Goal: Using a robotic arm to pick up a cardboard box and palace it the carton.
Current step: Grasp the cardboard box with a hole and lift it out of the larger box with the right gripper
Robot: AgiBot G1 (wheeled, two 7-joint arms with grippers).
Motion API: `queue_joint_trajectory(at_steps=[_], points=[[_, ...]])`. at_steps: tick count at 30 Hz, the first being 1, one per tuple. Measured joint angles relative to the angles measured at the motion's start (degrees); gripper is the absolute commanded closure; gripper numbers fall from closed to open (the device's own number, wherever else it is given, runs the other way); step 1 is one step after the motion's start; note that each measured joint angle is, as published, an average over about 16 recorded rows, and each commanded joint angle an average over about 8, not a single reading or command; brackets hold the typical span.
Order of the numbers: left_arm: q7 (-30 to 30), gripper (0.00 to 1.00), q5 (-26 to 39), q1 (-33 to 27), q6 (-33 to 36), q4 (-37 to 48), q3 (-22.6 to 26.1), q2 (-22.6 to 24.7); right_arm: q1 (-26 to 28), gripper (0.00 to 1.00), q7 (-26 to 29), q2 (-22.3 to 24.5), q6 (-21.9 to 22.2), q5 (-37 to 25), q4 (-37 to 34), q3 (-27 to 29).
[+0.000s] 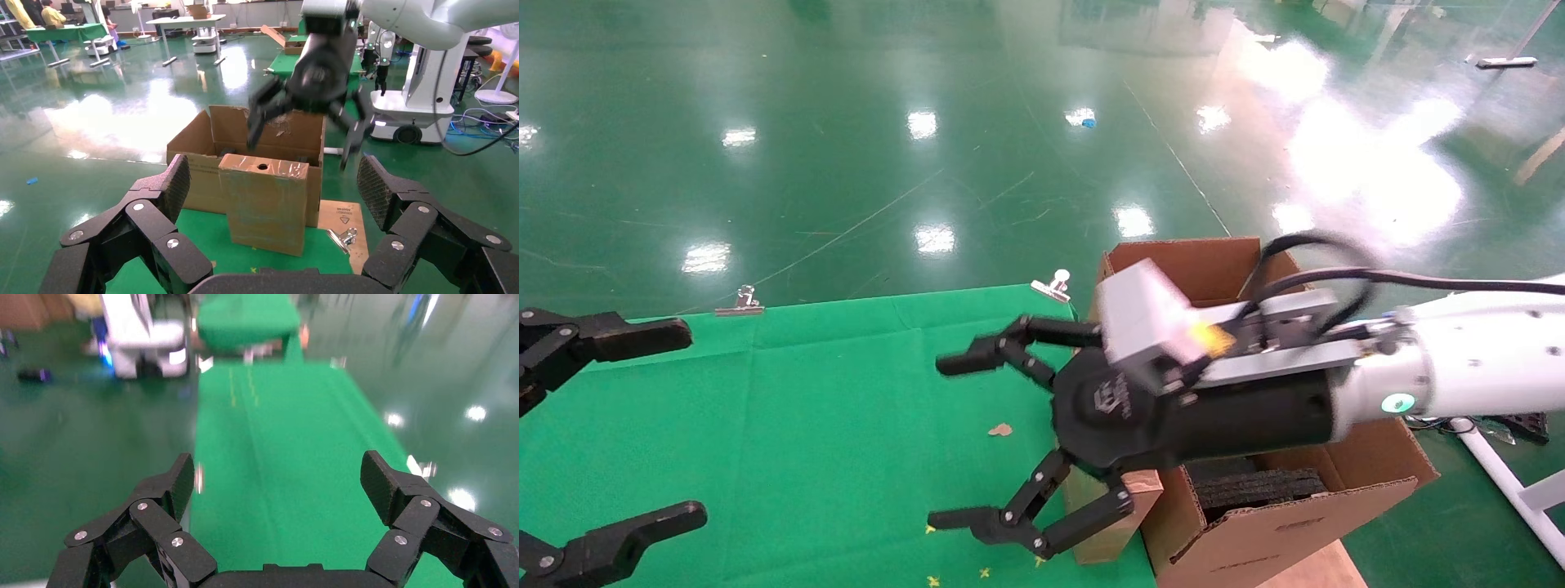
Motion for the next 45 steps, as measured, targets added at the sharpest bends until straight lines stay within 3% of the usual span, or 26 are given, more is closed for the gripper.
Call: queue_joint_trajectory(at_steps=[11, 18, 30, 45], points=[[0.02, 0.00, -0.02, -0.01, -0.01, 0.01, 0.03, -0.01, 16.80, 0.00, 9.24, -5.68, -3.58, -22.67, 0.35, -15.22], [0.03, 0.00, -0.03, -0.02, -0.01, 0.01, 0.05, -0.02, 27.61, 0.00, 14.52, -6.22, -4.42, -29.60, 0.10, -25.20], [0.04, 0.00, -0.05, -0.02, -0.03, 0.01, 0.08, -0.03, 40.30, 0.00, 17.59, -4.66, -4.29, -31.12, 0.24, -39.93], [0.06, 0.00, -0.08, -0.03, -0.04, 0.01, 0.12, -0.05, 46.85, 0.00, 20.91, -6.93, -3.65, -27.30, -0.29, -51.88]])
